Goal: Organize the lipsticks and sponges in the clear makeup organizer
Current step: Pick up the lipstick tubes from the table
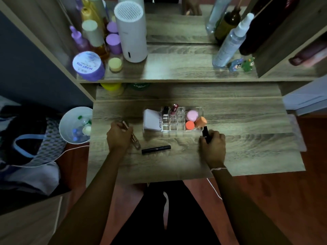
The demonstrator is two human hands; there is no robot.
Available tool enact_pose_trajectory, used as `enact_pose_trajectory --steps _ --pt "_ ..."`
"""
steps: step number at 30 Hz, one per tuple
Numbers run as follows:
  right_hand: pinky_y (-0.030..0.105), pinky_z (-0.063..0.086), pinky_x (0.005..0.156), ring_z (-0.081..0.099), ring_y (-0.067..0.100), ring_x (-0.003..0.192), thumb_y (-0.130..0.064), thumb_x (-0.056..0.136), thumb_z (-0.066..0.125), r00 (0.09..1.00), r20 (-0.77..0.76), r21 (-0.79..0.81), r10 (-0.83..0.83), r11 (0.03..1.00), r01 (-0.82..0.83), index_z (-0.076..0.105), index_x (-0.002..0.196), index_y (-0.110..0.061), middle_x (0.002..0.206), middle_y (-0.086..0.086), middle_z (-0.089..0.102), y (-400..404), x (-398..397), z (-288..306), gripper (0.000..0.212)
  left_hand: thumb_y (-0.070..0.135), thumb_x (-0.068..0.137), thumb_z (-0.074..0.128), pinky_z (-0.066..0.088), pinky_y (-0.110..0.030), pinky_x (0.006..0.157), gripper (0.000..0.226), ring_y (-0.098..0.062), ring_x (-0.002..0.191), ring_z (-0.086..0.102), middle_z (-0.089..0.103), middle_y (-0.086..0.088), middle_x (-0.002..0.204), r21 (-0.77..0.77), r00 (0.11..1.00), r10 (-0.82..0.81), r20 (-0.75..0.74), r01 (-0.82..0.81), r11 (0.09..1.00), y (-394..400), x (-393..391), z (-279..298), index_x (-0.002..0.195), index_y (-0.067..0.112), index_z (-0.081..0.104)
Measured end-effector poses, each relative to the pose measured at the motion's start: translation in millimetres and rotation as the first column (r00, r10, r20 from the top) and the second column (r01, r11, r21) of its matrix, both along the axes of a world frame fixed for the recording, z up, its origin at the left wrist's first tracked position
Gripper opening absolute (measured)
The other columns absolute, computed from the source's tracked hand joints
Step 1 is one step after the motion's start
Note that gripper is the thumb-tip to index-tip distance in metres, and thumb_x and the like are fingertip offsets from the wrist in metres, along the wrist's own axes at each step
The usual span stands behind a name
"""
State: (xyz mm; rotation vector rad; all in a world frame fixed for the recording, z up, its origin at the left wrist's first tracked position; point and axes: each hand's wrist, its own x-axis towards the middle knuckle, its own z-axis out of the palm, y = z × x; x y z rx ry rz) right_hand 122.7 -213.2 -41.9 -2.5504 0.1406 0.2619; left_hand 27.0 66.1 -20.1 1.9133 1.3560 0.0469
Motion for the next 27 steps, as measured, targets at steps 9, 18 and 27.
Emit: enact_pose_trajectory --steps 9,18,27 --pt "0.031 0.041 0.072 0.064 0.03 0.087 -0.039 0.091 0.062 0.992 -0.113 0.279 -0.059 0.956 0.089 0.05 0.104 -0.023 0.089 0.003 0.064 -8 -14 33 0.025 0.021 0.094 0.057 0.049 -0.045 0.09 0.031 -0.036 0.097 0.063 0.067 -0.023 0.101 -0.051 0.949 -0.048 0.312 0.067 0.996 24 -2 32 0.109 -0.006 0.056" --pt "0.021 0.042 0.047 0.052 0.014 0.053 -0.006 0.094 0.054 0.906 -0.406 0.765 -0.117 0.498 0.407 0.07 0.103 -0.002 0.088 0.025 0.07 -7 -20 60 0.018 0.023 0.086 0.068 0.055 -0.022 0.073 0.025 -0.008 0.087 0.066 0.067 0.001 0.098 -0.127 0.811 -0.177 0.557 0.294 0.947 -13 44 85 0.107 0.018 0.054" --pt "0.016 0.041 0.045 0.049 0.009 0.051 -0.003 0.083 0.072 0.881 -0.47 0.767 0.044 0.515 0.383 0.072 0.097 -0.001 0.06 0.0 0.065 -4 -14 59 0.015 0.009 0.08 0.073 0.053 -0.016 0.075 0.029 -0.004 0.086 0.068 0.071 -0.001 0.095 -0.112 0.75 -0.324 0.576 0.465 0.878 -64 78 83 0.106 0.011 0.06"
